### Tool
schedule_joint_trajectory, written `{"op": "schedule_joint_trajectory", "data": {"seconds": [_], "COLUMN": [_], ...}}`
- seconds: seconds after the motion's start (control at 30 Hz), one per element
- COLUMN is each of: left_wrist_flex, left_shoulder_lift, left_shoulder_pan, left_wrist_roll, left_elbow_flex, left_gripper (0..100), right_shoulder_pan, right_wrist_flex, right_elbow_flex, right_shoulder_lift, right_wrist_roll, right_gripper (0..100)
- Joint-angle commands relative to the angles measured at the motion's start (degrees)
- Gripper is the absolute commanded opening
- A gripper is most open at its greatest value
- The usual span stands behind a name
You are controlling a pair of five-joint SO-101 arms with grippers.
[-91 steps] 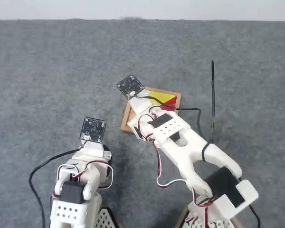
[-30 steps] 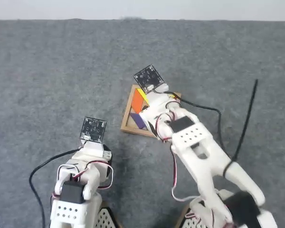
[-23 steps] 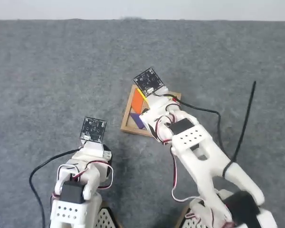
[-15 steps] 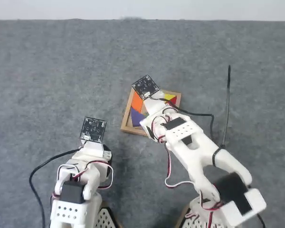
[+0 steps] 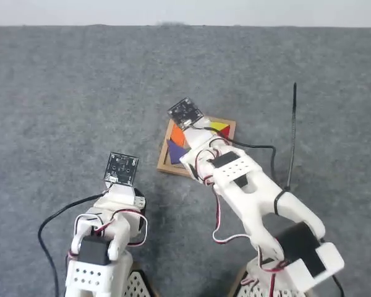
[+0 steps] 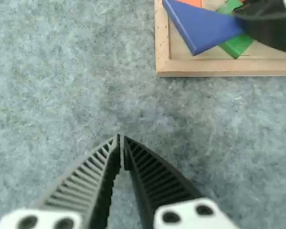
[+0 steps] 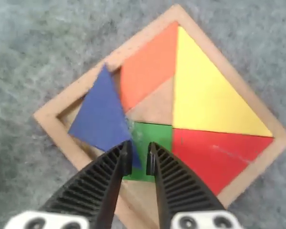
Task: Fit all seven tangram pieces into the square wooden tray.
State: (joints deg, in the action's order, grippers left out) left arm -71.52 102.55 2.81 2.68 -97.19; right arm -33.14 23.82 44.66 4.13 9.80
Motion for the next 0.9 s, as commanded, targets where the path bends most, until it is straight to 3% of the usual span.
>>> {"op": "schedule_joint_trajectory", "data": {"seconds": [0.0,0.43,0.87], "left_wrist_flex": [-0.4,-0.4,-0.4], "left_shoulder_lift": [0.7,0.7,0.7], "left_shoulder_pan": [0.1,0.1,0.1], "left_wrist_roll": [0.7,0.7,0.7], "left_elbow_flex": [0.7,0.7,0.7], "left_gripper": [1,1,1], "right_shoulder_pan": [-2.3,-3.1,-3.0], "right_wrist_flex": [-0.7,-0.6,-0.6], "right_elbow_flex": [-3.1,1.9,-0.6], "right_shoulder_lift": [0.3,10.8,2.6], "right_wrist_roll": [0.8,0.4,0.9], "right_gripper": [6.9,6.9,6.9]}}
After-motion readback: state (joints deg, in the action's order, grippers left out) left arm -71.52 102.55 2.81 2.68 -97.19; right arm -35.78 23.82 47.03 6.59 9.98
